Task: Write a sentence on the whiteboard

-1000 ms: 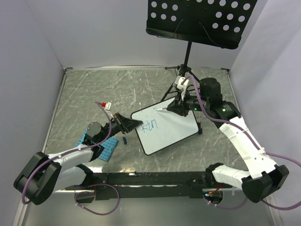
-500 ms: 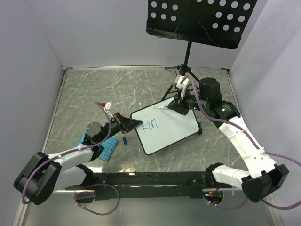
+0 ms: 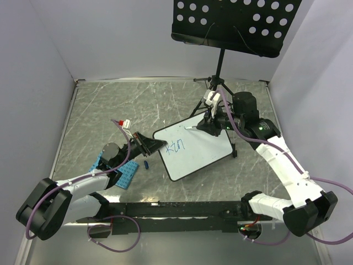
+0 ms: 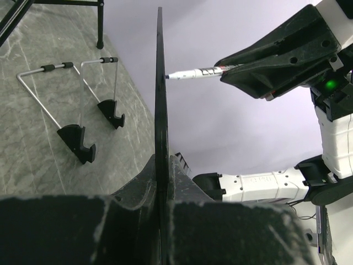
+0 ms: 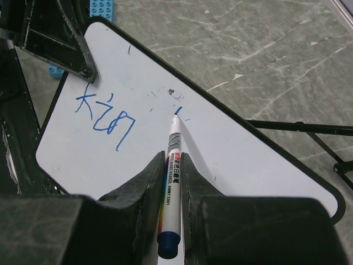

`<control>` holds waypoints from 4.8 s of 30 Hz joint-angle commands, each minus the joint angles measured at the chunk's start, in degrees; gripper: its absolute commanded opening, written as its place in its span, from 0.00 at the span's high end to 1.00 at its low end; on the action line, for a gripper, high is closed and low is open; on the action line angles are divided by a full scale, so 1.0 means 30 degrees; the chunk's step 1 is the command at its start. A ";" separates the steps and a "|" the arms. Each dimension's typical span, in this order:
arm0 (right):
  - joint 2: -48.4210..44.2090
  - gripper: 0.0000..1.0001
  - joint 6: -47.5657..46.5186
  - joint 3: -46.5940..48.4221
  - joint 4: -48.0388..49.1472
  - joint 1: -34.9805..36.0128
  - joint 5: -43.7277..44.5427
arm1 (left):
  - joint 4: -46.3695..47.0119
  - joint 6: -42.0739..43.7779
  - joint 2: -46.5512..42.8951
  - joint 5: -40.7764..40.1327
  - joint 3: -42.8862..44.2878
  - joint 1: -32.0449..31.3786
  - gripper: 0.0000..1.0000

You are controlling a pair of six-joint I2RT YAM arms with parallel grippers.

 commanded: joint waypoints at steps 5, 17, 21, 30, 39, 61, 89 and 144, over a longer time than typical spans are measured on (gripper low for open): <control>-0.0884 1.00 -0.0723 -0.0929 -0.1239 0.0046 -0.0472 | 0.3026 -0.0449 -0.0644 -0.0517 0.1209 0.0013 0.99; -0.1588 1.00 -0.0636 -0.1750 -0.1417 0.0046 -0.0853 | 0.2937 -0.0448 -0.0586 -0.0518 0.1297 0.0013 0.99; -0.1238 1.00 -0.0168 -0.1429 -0.0772 0.0075 -0.0766 | 0.2908 -0.0478 -0.0586 -0.0459 0.1326 0.0013 0.99; -0.0710 1.00 0.0272 -0.0871 -0.0011 0.0075 -0.0414 | 0.2848 -0.0448 -0.0616 -0.0312 0.1327 0.0013 0.99; -0.0387 1.00 0.0477 -0.0373 0.0225 0.0046 -0.0501 | 0.2996 -0.0536 -0.0440 -0.0341 0.1327 -0.0016 0.99; -0.0591 1.00 -0.0577 -0.1250 -0.1269 0.0602 -0.1118 | 0.2353 -0.0156 -0.0878 -0.0810 0.1327 0.0013 0.99; -0.0534 1.00 0.0214 -0.0431 -0.0155 0.0251 0.0348 | 0.2673 -0.0360 -0.0908 -0.0547 0.1122 0.0042 0.99; -0.0768 1.00 0.0214 -0.0958 -0.0361 -0.0511 -0.0356 | 0.2849 -0.0360 -0.0821 -0.0576 0.1121 0.0043 0.99</control>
